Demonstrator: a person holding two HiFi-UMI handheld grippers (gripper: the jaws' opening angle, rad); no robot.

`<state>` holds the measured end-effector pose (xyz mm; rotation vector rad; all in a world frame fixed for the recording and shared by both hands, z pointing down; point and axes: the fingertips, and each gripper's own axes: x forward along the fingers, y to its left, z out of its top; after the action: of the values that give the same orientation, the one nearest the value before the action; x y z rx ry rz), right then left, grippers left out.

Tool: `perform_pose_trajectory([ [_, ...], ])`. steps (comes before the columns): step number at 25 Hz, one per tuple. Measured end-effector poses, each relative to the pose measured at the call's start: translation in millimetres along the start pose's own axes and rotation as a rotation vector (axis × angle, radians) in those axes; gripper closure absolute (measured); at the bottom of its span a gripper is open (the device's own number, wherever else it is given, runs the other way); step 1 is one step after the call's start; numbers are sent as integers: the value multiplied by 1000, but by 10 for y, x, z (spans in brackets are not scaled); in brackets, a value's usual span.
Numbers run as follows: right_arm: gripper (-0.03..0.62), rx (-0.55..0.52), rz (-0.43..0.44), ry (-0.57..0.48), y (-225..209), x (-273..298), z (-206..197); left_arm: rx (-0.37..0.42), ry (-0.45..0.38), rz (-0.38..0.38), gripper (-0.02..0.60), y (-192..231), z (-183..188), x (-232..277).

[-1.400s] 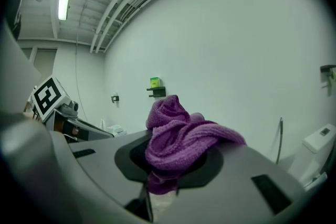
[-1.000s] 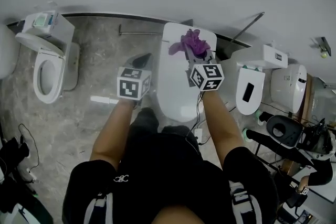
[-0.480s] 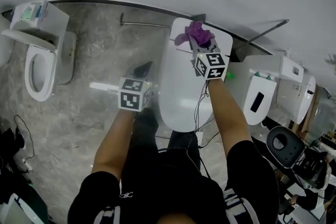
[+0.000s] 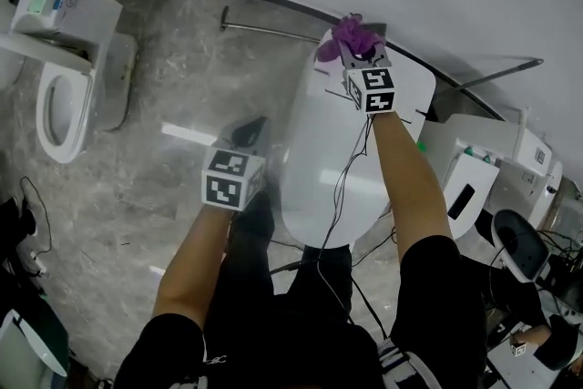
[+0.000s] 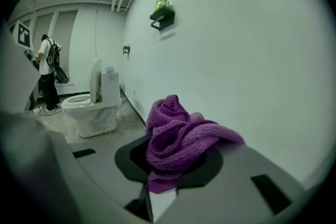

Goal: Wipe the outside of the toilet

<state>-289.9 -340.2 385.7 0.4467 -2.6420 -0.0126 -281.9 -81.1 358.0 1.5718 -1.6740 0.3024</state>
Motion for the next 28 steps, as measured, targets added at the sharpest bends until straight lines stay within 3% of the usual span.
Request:
perform_pose_trajectory([
  [7,513,-47,-25,156,-67,318,-658,15,49,-3,575,121,-214,66],
  [11,513,-40,3,204,33,380,-898,29,69,-18,575,135,-270,127],
  [20,512,45,32,278,48,486,-1030,41,66,-36,575,59,-320,266],
  [28,513,2,74,341,20,473,-1084,34,65,-37,575,-127,-444,473],
])
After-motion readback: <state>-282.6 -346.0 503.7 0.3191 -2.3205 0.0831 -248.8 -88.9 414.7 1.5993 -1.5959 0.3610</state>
